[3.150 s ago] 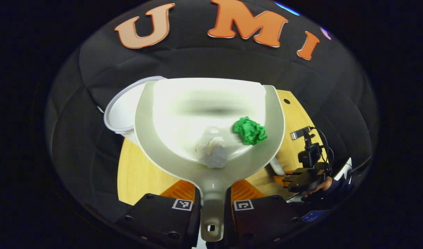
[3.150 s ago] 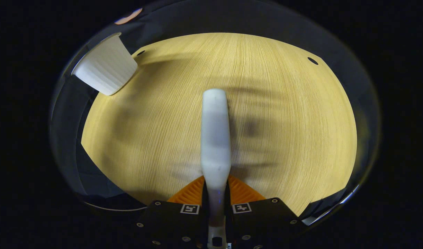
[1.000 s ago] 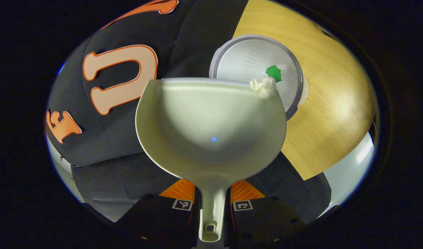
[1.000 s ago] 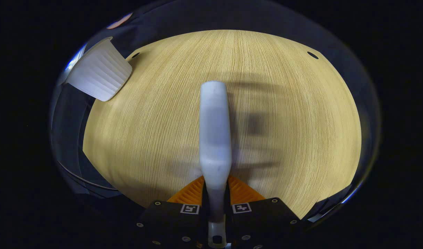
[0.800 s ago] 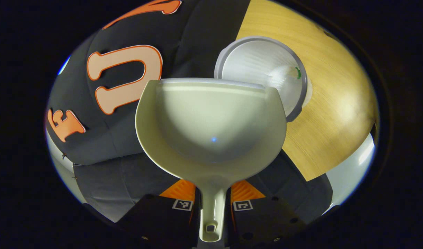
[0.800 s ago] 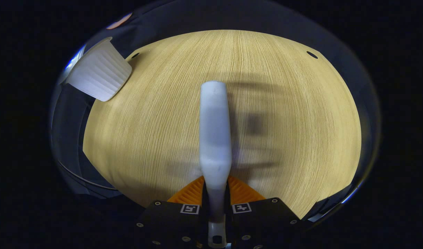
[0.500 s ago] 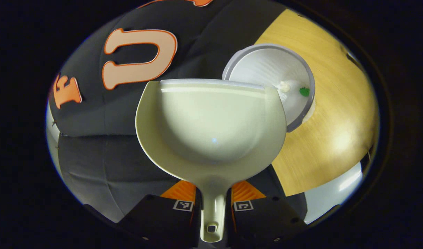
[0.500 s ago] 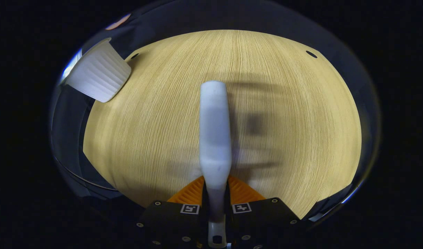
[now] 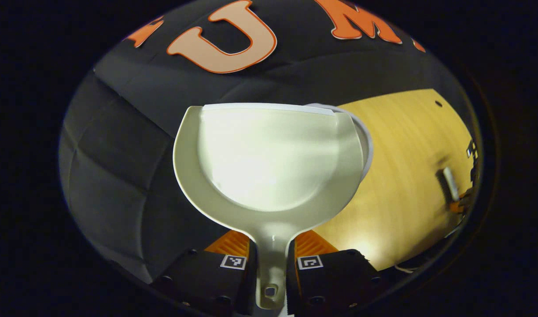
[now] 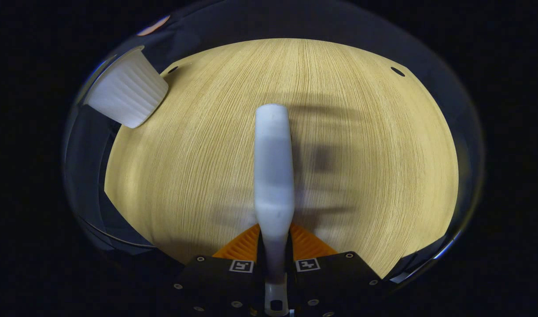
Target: Pick up the small broom and dustpan from the desktop, sweep the trash into the dustpan with the broom, and then empty the trash into the garbage bin.
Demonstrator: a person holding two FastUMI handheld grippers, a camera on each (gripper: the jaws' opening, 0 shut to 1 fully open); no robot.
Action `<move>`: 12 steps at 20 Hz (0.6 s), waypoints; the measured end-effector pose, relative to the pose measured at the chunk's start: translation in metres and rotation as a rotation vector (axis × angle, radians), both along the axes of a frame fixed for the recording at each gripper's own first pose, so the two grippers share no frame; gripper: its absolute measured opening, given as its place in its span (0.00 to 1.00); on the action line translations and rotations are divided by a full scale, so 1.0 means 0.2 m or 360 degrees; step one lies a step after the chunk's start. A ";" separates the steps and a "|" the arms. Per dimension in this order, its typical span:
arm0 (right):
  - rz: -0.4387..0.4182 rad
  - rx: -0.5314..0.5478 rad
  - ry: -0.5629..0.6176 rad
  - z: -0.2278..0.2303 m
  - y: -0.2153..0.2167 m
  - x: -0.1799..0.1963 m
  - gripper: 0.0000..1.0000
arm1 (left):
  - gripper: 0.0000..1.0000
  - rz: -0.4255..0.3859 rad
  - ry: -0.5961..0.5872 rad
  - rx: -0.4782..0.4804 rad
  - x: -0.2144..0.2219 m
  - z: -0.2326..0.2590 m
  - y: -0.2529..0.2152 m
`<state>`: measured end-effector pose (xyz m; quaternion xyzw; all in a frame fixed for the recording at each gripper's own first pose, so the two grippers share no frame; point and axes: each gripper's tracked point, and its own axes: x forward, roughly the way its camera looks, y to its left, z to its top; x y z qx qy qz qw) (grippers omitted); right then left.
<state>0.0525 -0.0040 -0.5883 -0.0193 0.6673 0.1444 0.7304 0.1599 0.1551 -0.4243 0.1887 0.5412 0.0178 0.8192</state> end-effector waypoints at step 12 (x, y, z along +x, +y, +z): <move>-0.0031 0.0021 -0.0066 0.02 -0.01 0.00 0.22 | 0.28 -0.0083 0.0074 -0.0786 -0.07 -0.09 -0.77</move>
